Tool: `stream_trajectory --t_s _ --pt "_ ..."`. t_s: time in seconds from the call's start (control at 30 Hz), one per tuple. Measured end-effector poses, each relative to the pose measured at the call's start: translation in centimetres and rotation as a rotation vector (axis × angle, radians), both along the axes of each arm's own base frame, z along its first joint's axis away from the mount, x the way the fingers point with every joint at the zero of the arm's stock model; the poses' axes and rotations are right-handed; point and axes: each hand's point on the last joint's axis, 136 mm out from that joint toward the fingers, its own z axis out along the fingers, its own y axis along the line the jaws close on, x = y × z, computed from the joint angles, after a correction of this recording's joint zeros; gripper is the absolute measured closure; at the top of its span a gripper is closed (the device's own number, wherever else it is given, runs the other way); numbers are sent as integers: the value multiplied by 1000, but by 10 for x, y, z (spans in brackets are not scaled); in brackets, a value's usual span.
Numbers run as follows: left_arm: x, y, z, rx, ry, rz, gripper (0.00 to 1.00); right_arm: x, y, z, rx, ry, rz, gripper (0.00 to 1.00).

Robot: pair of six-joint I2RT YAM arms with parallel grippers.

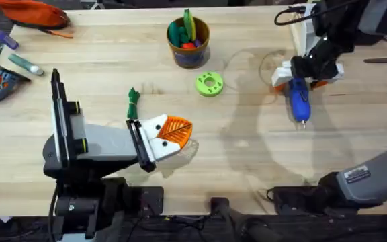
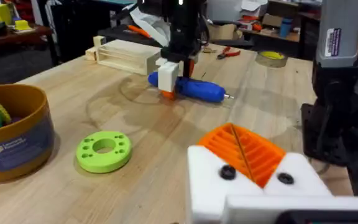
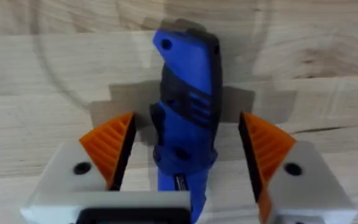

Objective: Pick up the gripper from the table and insert it into the empty holder that is missing its gripper. Then pick up a screw, insert it into the mounting hole, and use the screwdriver to tighten it. Finally, clean up the table by picking up the vegetable and placing it into the bucket.

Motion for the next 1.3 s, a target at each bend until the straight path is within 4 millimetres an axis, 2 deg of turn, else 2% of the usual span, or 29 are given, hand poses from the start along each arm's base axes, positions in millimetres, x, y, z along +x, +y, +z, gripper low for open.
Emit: stream_trajectory --t_s 0.4,0.53,0.57,0.77,1.0,1.1,1.3 --pt "0 0 0 0 0 0 994 4 -1 -1 0 2 4 63" --pt "0 0 0 0 0 0 994 4 0 -2 7 3 5 125" --pt "0 0 0 0 0 0 994 5 0 -2 7 -2 5 198" --pt "0 0 0 0 0 0 994 7 0 -2 7 -10 5 319" --pt "0 0 0 0 0 0 994 8 0 -2 2 -12 5 552" --pt "0 0 0 0 0 0 994 8 -1 -2 -1 -12 4 616" --pt "0 0 0 0 0 0 994 8 -3 -3 -12 -10 5 846"
